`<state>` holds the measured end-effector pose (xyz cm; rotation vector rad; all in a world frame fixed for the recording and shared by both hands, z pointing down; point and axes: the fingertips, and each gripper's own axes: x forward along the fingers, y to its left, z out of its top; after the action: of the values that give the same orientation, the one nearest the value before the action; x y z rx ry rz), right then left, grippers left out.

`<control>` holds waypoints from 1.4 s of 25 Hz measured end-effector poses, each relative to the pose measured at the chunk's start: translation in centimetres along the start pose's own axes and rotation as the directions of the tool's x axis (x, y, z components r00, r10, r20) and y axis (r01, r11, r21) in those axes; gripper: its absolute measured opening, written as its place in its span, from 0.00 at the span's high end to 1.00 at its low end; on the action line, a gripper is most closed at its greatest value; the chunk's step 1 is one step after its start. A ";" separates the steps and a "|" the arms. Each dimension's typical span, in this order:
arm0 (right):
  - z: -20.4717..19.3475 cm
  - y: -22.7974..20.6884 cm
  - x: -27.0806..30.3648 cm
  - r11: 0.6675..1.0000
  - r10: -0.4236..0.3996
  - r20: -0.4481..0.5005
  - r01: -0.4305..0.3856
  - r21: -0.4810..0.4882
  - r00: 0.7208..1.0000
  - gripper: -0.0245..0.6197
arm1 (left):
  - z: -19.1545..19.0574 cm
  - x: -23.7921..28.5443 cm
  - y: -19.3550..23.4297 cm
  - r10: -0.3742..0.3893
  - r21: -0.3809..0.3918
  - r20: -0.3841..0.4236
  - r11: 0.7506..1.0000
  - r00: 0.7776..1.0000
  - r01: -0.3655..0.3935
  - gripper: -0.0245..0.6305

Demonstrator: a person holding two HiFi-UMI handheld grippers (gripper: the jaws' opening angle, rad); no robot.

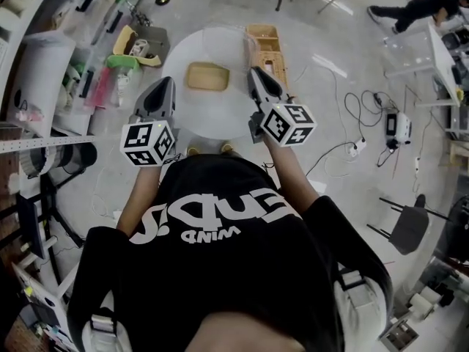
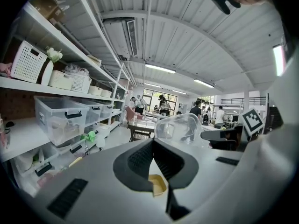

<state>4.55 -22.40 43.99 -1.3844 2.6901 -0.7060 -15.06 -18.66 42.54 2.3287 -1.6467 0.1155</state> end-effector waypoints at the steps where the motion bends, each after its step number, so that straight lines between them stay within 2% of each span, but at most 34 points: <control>1: 0.6 0.0 -0.7 1.000 -0.008 0.016 0.008 -0.010 1.000 0.91 | 0.1 0.0 -0.2 -0.005 -0.004 0.004 1.000 1.000 0.005 0.96; 9: 1.3 0.2 -5.9 0.988 -0.093 0.076 0.102 -0.118 0.993 0.91 | 0.5 -0.7 -1.2 -0.035 -0.008 0.022 0.999 0.999 0.035 0.96; 14: -0.9 -0.8 -6.9 0.986 -0.117 0.070 0.125 -0.107 0.991 0.91 | 0.2 -1.0 -1.2 -0.038 -0.001 0.028 0.999 0.999 0.038 0.96; 24: -3.4 -1.4 -6.6 0.988 -0.120 0.041 0.123 -0.089 0.992 0.91 | -0.5 -1.2 -1.3 -0.031 0.010 0.028 0.999 0.999 0.031 0.96; 35: -4.2 -0.9 -5.9 0.991 -0.102 0.015 0.103 -0.086 0.995 0.91 | -0.4 -1.4 -1.4 -0.032 0.020 0.026 0.999 0.999 0.031 0.96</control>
<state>7.80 -16.62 47.14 -1.5513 2.6881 -0.5936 -14.16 -16.80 42.37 2.3795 -1.6275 0.0957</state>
